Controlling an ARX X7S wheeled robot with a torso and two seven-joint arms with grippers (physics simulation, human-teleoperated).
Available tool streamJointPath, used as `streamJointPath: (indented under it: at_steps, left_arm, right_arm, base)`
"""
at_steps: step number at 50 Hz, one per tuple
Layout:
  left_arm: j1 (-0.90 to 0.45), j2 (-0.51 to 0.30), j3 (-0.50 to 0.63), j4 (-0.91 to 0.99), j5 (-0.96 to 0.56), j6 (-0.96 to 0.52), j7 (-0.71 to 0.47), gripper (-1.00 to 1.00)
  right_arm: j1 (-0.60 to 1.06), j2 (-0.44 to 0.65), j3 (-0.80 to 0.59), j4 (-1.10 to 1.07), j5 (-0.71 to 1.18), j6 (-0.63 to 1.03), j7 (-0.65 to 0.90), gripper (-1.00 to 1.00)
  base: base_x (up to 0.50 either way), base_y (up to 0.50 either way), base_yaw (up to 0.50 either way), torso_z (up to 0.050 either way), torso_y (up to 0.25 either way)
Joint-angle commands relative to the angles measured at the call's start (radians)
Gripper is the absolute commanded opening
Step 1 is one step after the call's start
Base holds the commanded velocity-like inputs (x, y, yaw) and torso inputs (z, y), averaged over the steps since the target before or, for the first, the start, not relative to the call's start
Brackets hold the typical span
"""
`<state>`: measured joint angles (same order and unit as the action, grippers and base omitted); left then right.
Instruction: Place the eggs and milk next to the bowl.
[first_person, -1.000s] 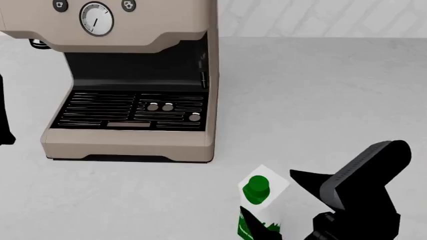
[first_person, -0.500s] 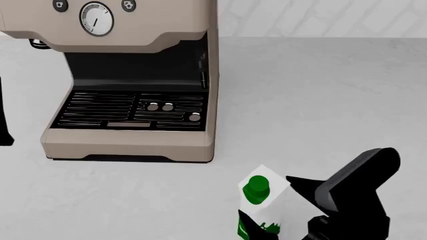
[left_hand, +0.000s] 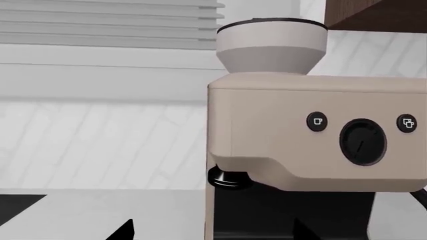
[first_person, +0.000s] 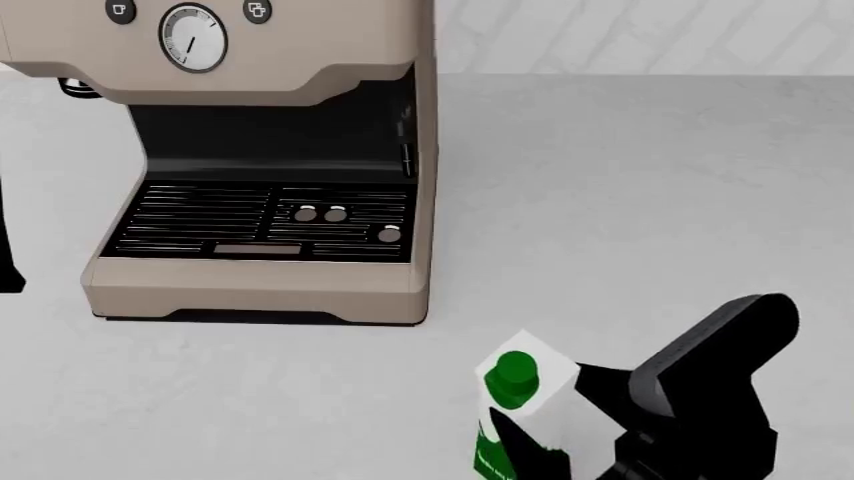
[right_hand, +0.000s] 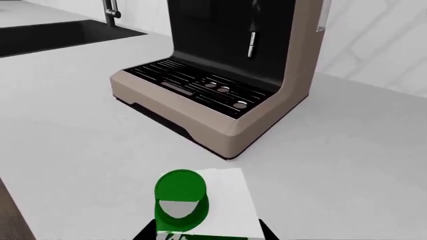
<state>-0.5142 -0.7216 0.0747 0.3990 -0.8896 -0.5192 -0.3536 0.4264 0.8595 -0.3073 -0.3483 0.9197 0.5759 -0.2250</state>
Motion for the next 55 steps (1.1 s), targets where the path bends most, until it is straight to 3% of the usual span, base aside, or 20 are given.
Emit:
streamJointPath:
  at_steps: [1,9,25,37,48,55]
  left_arm:
    - [-0.001,0.002,0.004,-0.007,0.004,0.004,0.006,1.00]
    - [0.017,0.006,0.003,-0.003,0.004,0.012,0.004,1.00]
    - [0.037,-0.001,-0.011,0.002,-0.004,0.025,0.011,1.00]
    - [0.040,0.001,-0.006,-0.005,0.007,0.035,0.020,1.00]
    - [0.033,0.007,0.011,-0.003,0.013,0.032,0.024,1.00]
    - [0.031,0.006,0.014,0.003,0.008,0.030,0.028,1.00]
  right_arm:
    - [-0.001,0.006,0.001,-0.028,-0.016,-0.013,-0.011,-1.00]
    - [0.032,0.007,0.002,-0.070,-0.054,0.006,0.057,-1.00]
    - [0.188,0.016,0.064,-0.192,0.139,0.189,0.227,-1.00]
    - [0.271,0.033,0.155,-0.243,0.344,0.303,0.478,-1.00]
    - [0.341,0.058,0.195,-0.249,0.440,0.358,0.646,-1.00]
    - [0.333,0.062,0.209,-0.256,0.458,0.353,0.671,-1.00]
  base:
    - [0.00,0.00,0.00,0.000,0.000]
    - [0.00,0.00,0.00,0.000,0.000]
    - [0.00,0.00,0.00,0.000,0.001]
    - [0.00,0.00,0.00,0.000,0.000]
    - [0.00,0.00,0.00,0.000,0.000]
    - [0.00,0.00,0.00,0.000,0.000]
